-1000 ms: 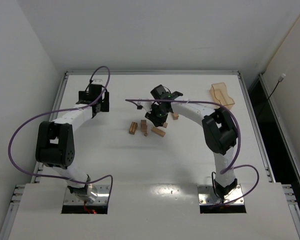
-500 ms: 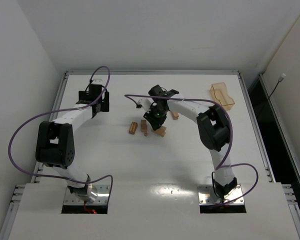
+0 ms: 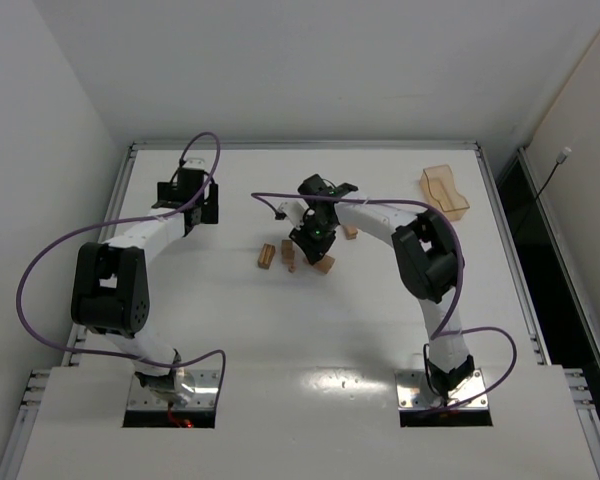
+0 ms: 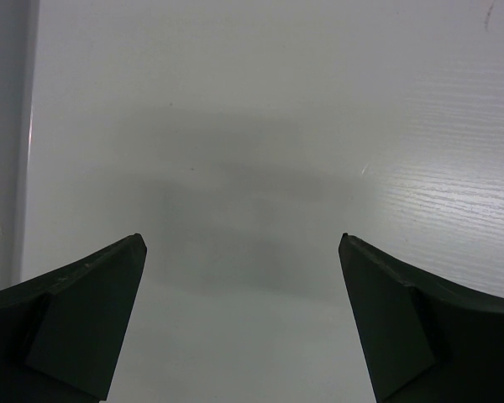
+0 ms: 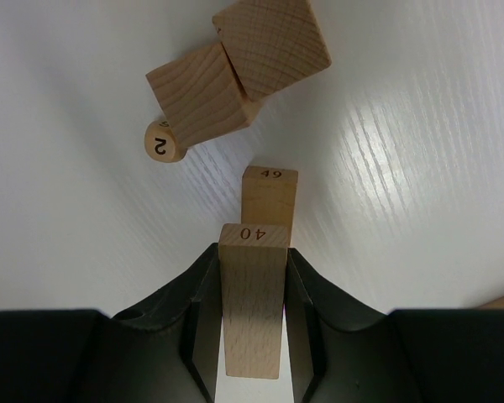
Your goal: Build the wood block tower
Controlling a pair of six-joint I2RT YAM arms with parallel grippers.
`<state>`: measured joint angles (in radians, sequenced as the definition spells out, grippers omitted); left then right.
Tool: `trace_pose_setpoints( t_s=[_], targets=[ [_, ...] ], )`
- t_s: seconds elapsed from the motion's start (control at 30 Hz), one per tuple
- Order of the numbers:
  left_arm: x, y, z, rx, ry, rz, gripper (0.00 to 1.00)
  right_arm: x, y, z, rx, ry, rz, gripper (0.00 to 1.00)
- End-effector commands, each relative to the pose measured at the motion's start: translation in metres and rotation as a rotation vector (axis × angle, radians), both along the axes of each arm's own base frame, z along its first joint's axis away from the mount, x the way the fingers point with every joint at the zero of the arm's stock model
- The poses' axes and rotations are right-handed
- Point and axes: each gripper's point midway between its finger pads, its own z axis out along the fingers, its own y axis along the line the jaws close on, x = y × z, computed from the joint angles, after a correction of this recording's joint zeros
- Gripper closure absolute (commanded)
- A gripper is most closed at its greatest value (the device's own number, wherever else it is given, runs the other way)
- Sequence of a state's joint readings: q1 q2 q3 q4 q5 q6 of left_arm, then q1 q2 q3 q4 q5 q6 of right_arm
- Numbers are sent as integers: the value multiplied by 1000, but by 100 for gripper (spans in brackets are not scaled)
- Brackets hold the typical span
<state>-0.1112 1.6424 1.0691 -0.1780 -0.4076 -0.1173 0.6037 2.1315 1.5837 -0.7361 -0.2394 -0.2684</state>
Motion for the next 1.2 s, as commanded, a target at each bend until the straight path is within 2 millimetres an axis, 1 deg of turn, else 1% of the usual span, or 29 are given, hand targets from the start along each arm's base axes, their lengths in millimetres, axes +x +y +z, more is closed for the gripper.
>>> trace_pose_setpoints(
  t_s=[0.0, 0.07, 0.17, 0.2, 0.23, 0.3, 0.37, 0.57, 0.6, 0.63, 0.67, 1.07, 1.1, 1.13, 1.17],
  targets=[
    [13, 2, 27, -22, -86, 16, 1, 11, -1, 8, 26, -35, -31, 100],
    [13, 2, 27, -22, -86, 16, 1, 12, 0, 9, 31, -43, -31, 100],
    [13, 2, 27, -22, -86, 16, 1, 11, -1, -1, 18, -24, -31, 100],
    [13, 2, 27, -22, -86, 16, 1, 10, 0, 2, 24, -18, -28, 100],
    [13, 2, 27, -22, -86, 16, 1, 9, 0, -3, 18, -9, -28, 100],
    [13, 2, 27, -22, -86, 16, 1, 12, -4, -3, 18, -9, -38, 100],
    [13, 2, 23, -21, -77, 16, 1, 11, -2, -2, 25, -4, -35, 100],
    [13, 2, 23, -21, -77, 16, 1, 11, 2, -3, 43, 7, -29, 100],
    [13, 2, 23, -21, -77, 16, 1, 8, 2, -3, 45, 19, -26, 100],
    [13, 2, 23, -21, -77, 16, 1, 11, 4, 0, 51, 10, -26, 100],
    [13, 2, 23, -21, -77, 16, 1, 7, 3, -4, 47, 28, -15, 100],
    [13, 2, 23, -21, -77, 16, 1, 9, 6, -1, 59, 25, -12, 100],
    [13, 2, 23, -21, -77, 16, 1, 7, 5, -1, 54, 33, -13, 100],
    [13, 2, 23, -21, -77, 16, 1, 6, 4, -6, 47, 43, -13, 100],
    [13, 2, 23, -21, -77, 16, 1, 6, 4, -4, 46, 46, -13, 100]
  ],
)
